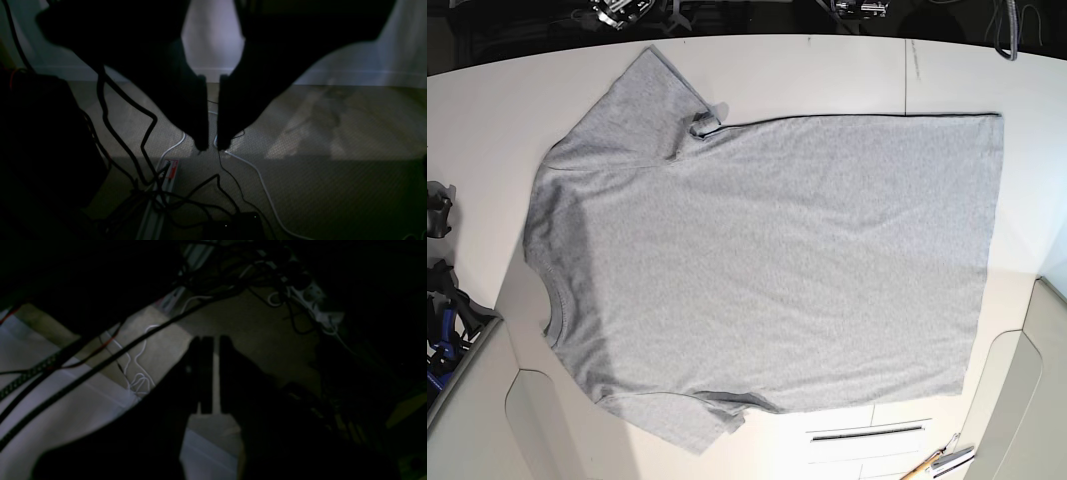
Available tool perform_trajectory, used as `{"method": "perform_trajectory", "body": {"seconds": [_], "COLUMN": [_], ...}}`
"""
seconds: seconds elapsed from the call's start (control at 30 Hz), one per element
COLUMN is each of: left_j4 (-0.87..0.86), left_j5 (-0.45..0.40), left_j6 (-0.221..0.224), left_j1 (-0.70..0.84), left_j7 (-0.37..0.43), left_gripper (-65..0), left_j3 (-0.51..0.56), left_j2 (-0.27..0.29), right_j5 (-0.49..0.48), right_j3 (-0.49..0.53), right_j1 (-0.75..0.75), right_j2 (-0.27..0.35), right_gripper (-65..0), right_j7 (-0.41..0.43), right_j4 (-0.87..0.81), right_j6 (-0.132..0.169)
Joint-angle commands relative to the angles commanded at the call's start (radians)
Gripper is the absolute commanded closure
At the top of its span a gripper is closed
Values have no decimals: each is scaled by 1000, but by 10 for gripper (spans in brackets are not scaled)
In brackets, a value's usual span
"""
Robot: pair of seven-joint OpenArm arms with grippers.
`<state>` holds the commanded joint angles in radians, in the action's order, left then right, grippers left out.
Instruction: Fold the T-shirt properly
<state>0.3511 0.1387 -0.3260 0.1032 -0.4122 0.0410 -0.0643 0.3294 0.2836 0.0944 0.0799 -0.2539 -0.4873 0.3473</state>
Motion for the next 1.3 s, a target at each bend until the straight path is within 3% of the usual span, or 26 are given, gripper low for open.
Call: {"method": "perform_trajectory", "body": {"seconds": [0.43, 0.57, 0.7, 0.83, 0.87, 1.07, 1.3], "left_j4": [0, 13, 66, 156, 180, 315, 444], "left_j5": [1, 42, 137, 185, 187, 187, 246], "left_j6": [0, -1, -90, -113, -113, -112, -113], "left_j1": [40, 74, 129, 196, 214, 316, 414], "left_j7": [31, 31, 35, 35, 35, 35, 34], "left_gripper": [-56, -56, -56, -56, -56, -56, -56], "left_j3": [0, 0, 0, 0, 0, -1, -1], "left_j2": [-3, -17, -54, -88, -92, -114, -119], "right_j5": [0, 0, -13, -106, -123, -220, -244], "right_j3": [0, 0, 0, 0, 0, 0, 0], "right_j1": [4, 21, 51, 64, 70, 150, 320], "right_j2": [0, 6, 20, 58, 69, 140, 221], "right_gripper": [-25, -25, -25, -25, -25, -25, -25], "right_j7": [-5, -8, -8, -8, -8, -12, -13], "right_j4": [0, 0, -2, -20, -34, -178, -404], "right_j6": [0, 0, 0, 5, 10, 119, 131]}}
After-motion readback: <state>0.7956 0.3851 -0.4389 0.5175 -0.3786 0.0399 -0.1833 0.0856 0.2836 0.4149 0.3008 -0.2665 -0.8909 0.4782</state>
